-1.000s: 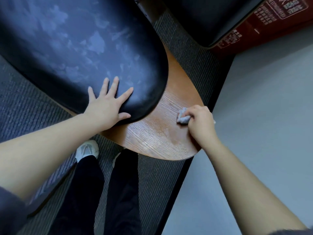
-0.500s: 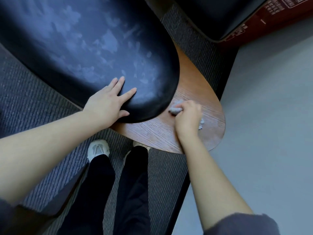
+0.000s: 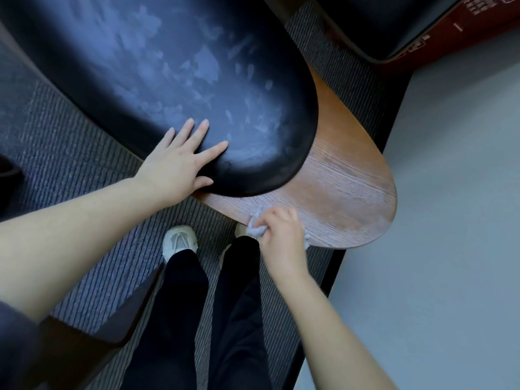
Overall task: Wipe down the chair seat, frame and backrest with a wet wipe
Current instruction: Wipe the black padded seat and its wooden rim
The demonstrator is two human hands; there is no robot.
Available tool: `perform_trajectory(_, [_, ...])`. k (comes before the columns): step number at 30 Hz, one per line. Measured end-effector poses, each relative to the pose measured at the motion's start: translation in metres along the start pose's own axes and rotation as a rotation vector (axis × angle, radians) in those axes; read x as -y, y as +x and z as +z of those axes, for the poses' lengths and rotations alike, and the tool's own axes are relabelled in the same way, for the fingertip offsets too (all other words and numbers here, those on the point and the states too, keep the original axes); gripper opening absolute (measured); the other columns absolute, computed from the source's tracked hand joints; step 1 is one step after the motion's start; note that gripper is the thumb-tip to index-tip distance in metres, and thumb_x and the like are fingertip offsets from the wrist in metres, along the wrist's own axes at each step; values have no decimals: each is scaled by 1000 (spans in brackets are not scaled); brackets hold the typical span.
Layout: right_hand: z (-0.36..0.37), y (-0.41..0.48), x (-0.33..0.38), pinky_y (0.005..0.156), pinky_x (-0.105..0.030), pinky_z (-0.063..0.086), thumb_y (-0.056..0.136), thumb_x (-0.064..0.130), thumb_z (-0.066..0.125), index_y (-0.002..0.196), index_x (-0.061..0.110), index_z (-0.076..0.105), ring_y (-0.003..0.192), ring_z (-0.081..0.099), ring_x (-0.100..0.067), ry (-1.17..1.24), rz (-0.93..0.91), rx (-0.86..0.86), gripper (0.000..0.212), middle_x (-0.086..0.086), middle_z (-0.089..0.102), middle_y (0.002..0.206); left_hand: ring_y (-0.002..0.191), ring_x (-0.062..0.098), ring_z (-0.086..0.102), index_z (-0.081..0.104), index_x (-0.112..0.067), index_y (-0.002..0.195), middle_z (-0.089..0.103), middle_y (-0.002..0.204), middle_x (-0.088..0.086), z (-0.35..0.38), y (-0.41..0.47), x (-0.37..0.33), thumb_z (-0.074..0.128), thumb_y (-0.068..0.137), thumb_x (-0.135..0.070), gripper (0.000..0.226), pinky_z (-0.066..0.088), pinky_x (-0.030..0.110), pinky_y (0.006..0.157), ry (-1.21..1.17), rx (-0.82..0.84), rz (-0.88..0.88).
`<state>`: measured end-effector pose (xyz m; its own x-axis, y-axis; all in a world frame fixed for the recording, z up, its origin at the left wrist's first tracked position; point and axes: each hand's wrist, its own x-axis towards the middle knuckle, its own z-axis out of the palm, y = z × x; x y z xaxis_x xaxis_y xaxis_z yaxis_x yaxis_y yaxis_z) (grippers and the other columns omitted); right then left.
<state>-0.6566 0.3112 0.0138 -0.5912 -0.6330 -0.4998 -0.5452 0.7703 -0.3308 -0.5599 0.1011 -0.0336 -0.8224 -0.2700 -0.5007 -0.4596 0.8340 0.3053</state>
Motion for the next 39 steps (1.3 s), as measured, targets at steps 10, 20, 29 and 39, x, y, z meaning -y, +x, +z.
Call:
perform_trajectory(10, [24, 3, 29, 76, -33, 34, 68, 9, 45, 69, 24, 64, 90, 50, -23, 75, 41, -26, 24, 5, 61, 84, 150, 33, -2, 9, -35, 155, -4, 163, 11, -5, 1, 1, 49, 96, -45, 72, 9, 48, 119, -15, 34, 5])
perform_trajectory(20, [-73, -2, -57, 74, -35, 33, 69, 6, 39, 65, 19, 65, 86, 47, -21, -116, 180, -251, 30, 1, 61, 80, 149, 36, -3, 4, -32, 155, -7, 163, 14, 3, -3, -11, 50, 95, -47, 77, 10, 51, 118, 21, 4, -58])
perform_trajectory(29, [-130, 33, -103, 67, -35, 36, 66, -3, 45, 58, 10, 68, 78, 48, 20, -41, 190, -334, 28, -6, 69, 78, 149, 35, -10, 3, -31, 155, -13, 162, 14, -7, 0, -26, 51, 95, -43, 78, 9, 53, 119, -60, 86, -165])
perform_trajectory(39, [-139, 63, -118, 71, -33, 39, 69, 2, 41, 68, 15, 73, 86, 55, -27, -136, 73, -142, 35, -4, 68, 83, 149, 37, -2, 7, -27, 155, -1, 162, 16, -5, 2, -40, 55, 89, -38, 83, 11, 64, 114, -86, 25, -251])
